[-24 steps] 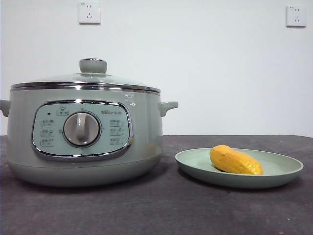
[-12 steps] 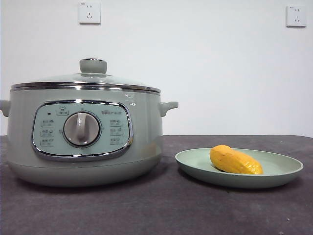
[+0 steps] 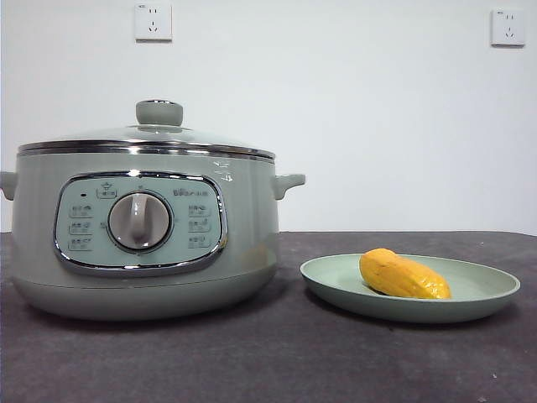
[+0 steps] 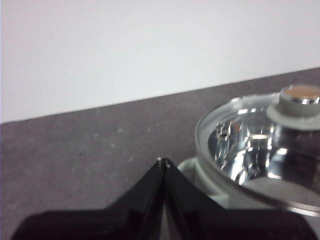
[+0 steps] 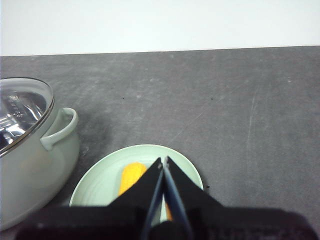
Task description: Take the corn out from the steamer,put the corn on the plate,close the lid
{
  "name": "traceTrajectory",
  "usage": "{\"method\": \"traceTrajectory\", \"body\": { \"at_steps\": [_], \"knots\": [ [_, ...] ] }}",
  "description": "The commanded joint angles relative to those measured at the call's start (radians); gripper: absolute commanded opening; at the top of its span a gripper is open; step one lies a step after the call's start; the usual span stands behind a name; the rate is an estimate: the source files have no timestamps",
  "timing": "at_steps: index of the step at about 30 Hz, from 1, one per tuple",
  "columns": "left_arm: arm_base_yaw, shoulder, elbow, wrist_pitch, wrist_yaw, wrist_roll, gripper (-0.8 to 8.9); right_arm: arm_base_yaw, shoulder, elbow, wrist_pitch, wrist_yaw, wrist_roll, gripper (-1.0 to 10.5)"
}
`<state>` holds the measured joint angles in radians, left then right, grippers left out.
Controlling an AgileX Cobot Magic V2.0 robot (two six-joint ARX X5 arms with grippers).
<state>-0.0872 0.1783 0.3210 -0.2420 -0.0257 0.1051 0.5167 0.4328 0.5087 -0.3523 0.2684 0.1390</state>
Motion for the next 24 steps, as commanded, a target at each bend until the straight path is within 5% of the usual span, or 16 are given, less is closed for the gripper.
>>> {"method": "traceTrajectory", "body": {
  "at_steps": [1, 24],
  "knots": [
    [0.005, -0.005, -0.042, 0.017, 0.005, 0.000, 0.00, 0.001, -0.001, -0.006, 0.002, 0.000, 0.009, 0.0],
    [0.074, -0.176, -0.245, 0.010, 0.000, -0.009, -0.01, 0.001, -0.001, -0.006, 0.000, 0.000, 0.009, 0.0]
  ]
}}
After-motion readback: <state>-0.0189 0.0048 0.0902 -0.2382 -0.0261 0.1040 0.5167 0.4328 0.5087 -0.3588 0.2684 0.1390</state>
